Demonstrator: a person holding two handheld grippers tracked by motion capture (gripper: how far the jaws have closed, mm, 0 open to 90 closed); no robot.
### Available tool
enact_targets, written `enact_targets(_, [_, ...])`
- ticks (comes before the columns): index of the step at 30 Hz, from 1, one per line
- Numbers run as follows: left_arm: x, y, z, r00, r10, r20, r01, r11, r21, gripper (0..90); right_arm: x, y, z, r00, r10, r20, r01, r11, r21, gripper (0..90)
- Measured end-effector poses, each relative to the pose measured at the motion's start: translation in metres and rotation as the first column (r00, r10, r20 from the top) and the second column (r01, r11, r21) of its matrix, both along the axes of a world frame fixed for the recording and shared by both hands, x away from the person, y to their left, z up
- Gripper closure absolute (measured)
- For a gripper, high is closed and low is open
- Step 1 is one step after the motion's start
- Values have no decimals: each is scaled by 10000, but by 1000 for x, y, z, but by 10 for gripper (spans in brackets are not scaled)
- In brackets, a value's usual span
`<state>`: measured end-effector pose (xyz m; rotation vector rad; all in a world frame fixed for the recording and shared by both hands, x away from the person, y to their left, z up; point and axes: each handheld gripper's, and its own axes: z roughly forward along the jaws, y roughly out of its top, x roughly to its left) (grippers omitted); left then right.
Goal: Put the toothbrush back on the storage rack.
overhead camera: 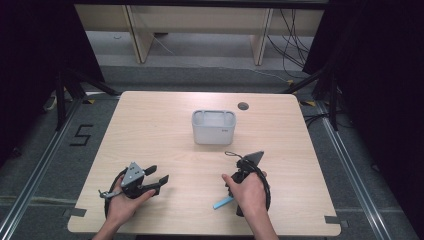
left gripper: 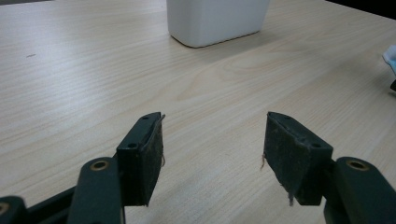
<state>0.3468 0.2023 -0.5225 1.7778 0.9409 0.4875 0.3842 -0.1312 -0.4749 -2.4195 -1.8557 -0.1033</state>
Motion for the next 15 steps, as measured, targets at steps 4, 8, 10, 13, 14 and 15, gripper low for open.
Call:
enact_targets(4, [0,0,0,10000,-2,-4,2,10000,-8,372,-1,2,0,9998,204,-7,-204,9992,-344,535])
enact_targets(8, [0,0,0,10000,-7,-17,7,10000,-34,372,-3,4,2,9977,651,-211,-663,9957,-650,594])
enact_targets(10, [0,0,0,10000,-14,-13,14,10000,-34,372,-6,-1,1,9871,1574,-285,-1593,9837,-836,630])
enact_targets(13, [0,1,0,10000,-21,-34,21,10000,-21,372,-7,-1,1,9779,2053,-398,-2083,9730,-992,693])
enact_targets(14, [0,1,0,10000,-20,-35,19,10000,-20,372,-7,-2,1,9760,2137,-419,-2169,9711,-998,710])
enact_targets(15, [0,1,0,10000,-25,-39,25,10000,-17,372,-7,-3,2,9735,2242,-443,-2276,9685,-1012,729])
